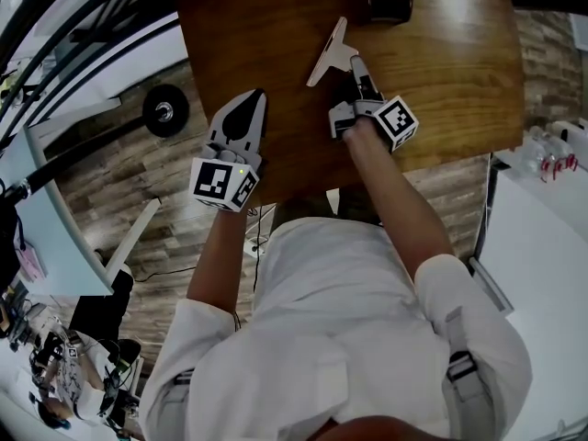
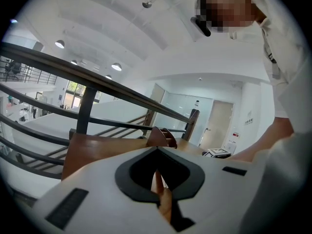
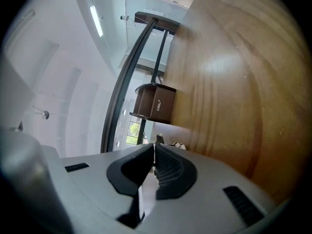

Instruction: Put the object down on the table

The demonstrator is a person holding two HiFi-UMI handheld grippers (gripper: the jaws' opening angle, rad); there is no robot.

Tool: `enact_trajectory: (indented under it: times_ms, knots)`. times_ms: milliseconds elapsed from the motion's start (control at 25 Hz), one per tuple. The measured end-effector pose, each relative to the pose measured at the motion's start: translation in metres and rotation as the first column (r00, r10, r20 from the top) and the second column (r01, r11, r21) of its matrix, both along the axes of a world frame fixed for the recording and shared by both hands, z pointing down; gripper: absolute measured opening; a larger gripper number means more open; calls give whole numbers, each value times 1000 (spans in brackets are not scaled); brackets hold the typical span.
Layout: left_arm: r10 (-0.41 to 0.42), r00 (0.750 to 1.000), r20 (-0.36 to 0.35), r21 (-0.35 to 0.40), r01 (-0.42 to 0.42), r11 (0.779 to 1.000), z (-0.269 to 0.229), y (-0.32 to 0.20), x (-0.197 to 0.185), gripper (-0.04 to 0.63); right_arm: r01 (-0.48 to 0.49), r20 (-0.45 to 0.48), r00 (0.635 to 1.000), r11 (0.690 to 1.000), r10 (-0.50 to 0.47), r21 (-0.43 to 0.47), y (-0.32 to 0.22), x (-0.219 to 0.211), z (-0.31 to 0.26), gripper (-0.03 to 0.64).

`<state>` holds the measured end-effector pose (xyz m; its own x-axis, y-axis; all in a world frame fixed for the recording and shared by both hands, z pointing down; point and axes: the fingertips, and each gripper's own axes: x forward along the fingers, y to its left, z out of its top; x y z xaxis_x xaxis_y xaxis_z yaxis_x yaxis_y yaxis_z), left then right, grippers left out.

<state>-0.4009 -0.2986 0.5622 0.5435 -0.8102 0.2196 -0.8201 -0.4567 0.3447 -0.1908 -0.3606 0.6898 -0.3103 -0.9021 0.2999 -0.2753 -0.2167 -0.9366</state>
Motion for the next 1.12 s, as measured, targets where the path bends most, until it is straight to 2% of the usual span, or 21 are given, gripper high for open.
enact_trajectory:
  times_ms: [120,760,1120]
  knots:
    - [-8,1000,-2,-5,8,1000,1,0,-2,13,6,10,1000,1000,-6,9,-2,-2,2,28]
    - [-46,999,-24,-22,46,999,8,5,-8,12,34,-80,996,999,-34,-4,-6,-5,2,29]
    - [-64,997,-38,-21,63,998,5,9,-12,12,14,-61,998,1000,-15,-7,-4,-2,-1,32]
